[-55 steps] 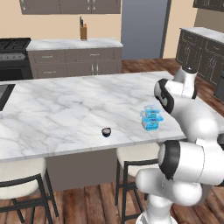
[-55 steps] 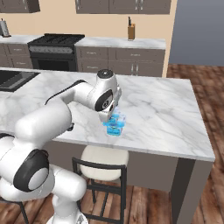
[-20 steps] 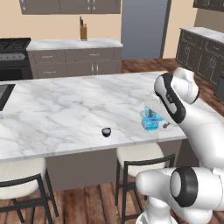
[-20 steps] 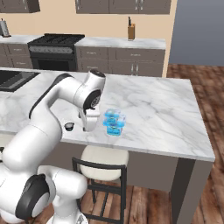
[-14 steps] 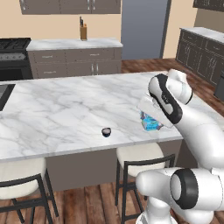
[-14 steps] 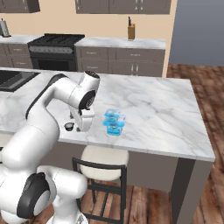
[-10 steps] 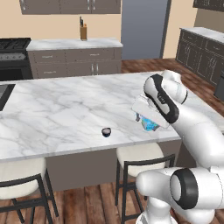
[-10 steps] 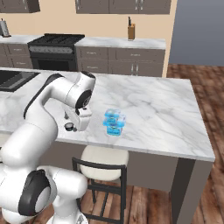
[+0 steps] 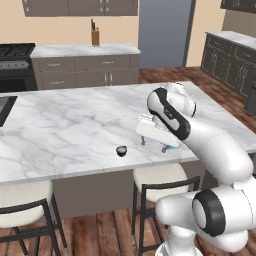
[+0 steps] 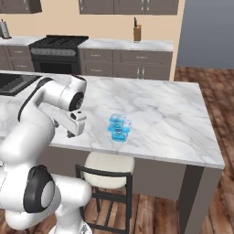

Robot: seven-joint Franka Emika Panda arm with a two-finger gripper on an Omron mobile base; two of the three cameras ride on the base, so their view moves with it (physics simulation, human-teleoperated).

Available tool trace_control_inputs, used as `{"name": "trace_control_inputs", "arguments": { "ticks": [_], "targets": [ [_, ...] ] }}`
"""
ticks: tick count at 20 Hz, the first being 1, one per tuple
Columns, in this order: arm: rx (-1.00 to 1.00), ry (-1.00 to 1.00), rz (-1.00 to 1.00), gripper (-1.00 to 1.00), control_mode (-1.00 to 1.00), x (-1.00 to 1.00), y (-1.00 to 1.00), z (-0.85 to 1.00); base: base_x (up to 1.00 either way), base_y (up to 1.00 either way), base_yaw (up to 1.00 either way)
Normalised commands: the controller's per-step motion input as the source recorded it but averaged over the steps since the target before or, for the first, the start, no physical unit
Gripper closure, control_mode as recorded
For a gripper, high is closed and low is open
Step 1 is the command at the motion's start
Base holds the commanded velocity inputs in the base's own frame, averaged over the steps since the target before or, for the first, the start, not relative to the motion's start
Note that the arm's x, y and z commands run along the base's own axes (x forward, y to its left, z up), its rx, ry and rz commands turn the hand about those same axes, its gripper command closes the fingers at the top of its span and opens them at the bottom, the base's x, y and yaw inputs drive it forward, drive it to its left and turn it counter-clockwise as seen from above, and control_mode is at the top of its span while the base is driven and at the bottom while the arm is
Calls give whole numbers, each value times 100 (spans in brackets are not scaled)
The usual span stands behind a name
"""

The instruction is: Stack the yogurt containers by placing the smaller containers on top of the larger containers.

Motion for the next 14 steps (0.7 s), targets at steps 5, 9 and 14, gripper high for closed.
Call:
{"name": "trace_control_inputs", "arguments": {
  "ticks": [5,9,14],
  "targets": [
    [0,-6,31,-100,-100,4,50,-31,0,0,0],
    [0,-12,28,-100,-100,11,39,-31,0,0,0],
    [0,-12,15,-100,-100,15,14,-23,0,0,0]
  ]
}}
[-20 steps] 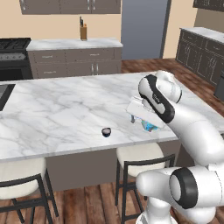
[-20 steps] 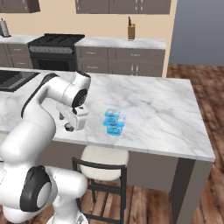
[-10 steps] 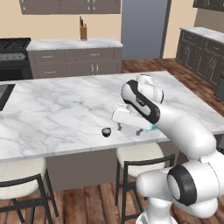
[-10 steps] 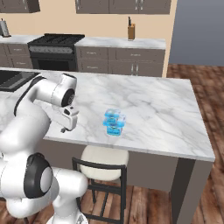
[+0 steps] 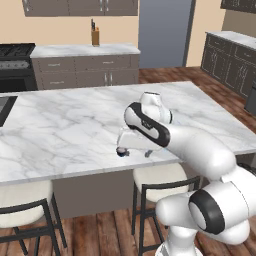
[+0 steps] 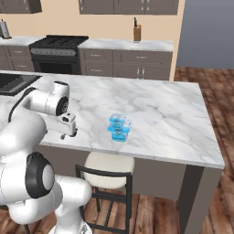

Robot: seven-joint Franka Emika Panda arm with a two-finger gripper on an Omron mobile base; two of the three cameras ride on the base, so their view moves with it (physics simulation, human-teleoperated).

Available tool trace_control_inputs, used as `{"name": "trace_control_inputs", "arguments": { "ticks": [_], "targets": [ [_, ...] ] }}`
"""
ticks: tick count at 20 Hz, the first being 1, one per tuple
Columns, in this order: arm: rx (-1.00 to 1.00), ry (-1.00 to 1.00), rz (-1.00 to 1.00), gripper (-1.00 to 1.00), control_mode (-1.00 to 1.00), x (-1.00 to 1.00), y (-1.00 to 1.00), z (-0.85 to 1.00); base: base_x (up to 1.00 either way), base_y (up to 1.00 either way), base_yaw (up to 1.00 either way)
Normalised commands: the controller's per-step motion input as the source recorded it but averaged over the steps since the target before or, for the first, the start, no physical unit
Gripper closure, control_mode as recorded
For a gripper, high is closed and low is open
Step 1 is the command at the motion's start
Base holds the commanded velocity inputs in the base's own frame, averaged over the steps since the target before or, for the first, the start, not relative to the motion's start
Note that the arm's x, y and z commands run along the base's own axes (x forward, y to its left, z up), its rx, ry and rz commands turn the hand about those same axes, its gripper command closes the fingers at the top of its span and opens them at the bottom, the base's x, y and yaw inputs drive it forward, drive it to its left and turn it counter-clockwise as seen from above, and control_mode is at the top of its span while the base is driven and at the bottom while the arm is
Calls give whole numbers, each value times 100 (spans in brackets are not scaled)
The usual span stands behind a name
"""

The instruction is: Stack the yogurt containers by placing the smaller containers on top of the larger containers.

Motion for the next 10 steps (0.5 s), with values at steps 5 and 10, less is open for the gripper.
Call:
{"name": "trace_control_inputs", "arguments": {
  "ticks": [5,10],
  "targets": [
    [0,-8,4,-100,-100,30,5,-27,0,0,0],
    [0,-6,0,-100,-100,45,0,-26,0,0,0]
  ]
}}
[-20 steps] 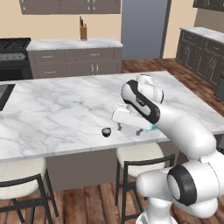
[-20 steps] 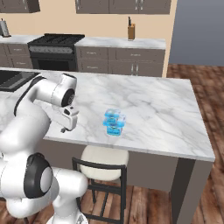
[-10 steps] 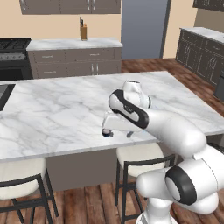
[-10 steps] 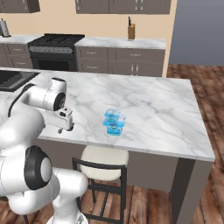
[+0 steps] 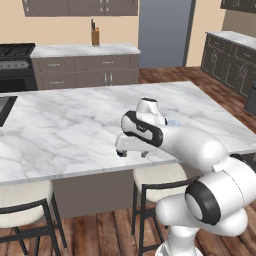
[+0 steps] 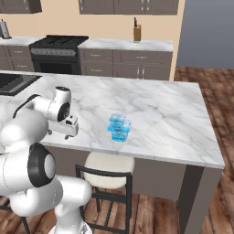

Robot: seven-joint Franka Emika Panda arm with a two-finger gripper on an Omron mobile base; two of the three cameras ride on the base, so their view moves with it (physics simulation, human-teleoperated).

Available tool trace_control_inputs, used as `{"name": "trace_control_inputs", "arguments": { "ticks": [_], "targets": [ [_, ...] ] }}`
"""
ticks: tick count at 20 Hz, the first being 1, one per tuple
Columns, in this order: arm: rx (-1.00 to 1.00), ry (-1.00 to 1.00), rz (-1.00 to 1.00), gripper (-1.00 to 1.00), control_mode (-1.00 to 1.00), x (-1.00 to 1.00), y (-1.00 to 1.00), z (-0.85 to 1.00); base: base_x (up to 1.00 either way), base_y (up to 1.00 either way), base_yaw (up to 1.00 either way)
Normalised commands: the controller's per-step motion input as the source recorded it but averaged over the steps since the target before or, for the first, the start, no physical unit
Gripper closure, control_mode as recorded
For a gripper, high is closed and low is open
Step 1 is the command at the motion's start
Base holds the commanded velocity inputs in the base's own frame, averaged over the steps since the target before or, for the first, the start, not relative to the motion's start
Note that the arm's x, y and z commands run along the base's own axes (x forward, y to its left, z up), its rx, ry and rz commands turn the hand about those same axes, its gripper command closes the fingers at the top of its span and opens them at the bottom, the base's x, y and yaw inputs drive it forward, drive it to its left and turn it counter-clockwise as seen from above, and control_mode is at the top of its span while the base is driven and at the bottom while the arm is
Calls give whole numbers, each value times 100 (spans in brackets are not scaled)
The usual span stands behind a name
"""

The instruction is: Stack the yogurt containers by placing the smaller containers on top of the larger containers.

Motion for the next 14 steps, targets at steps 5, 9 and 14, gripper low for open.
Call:
{"name": "trace_control_inputs", "arguments": {
  "ticks": [5,9,14],
  "targets": [
    [0,-10,0,-100,-100,28,0,-15,0,0,0],
    [0,-10,0,-100,-100,7,0,0,0,0,0],
    [0,-1,-1,-100,-100,10,5,0,0,0,0]
  ]
}}
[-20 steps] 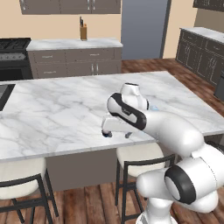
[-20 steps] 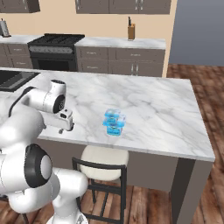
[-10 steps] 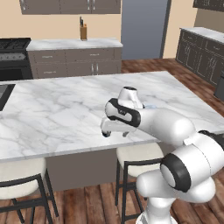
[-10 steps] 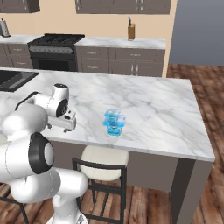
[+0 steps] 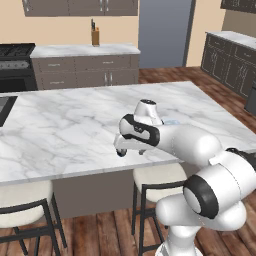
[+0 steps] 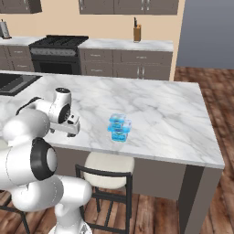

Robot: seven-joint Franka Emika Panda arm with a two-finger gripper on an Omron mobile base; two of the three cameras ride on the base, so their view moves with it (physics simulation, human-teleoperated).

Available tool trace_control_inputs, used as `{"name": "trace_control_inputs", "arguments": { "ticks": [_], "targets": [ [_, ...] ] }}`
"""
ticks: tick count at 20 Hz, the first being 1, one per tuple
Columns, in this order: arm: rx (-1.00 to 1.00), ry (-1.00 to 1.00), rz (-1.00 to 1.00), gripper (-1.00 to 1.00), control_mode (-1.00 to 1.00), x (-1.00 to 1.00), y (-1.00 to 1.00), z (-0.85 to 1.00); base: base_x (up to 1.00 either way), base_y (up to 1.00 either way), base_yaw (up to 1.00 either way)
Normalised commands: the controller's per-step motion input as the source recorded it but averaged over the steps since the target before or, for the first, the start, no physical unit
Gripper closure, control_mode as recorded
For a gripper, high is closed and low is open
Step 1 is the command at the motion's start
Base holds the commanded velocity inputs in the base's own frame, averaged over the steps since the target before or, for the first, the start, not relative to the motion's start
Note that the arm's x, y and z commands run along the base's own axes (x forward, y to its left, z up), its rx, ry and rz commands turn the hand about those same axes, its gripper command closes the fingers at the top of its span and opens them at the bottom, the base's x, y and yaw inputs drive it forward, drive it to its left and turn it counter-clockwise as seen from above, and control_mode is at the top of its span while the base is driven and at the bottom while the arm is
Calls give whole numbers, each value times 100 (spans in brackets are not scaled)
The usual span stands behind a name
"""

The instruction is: Stack the yogurt containers by placing the smaller containers on top of the larger containers.

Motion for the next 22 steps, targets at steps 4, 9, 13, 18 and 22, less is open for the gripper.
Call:
{"name": "trace_control_inputs", "arguments": {
  "ticks": [4,9,13,18,22],
  "targets": [
    [0,0,0,-100,-100,19,3,-10,0,0,0],
    [0,-1,-1,-100,-100,35,0,-15,0,0,0],
    [0,-7,-2,-100,-100,26,0,-10,0,0,0],
    [-2,-11,-2,-100,-100,6,0,-2,0,0,0],
    [-3,-5,-2,-100,-100,9,0,-8,0,0,0]
  ]
}}
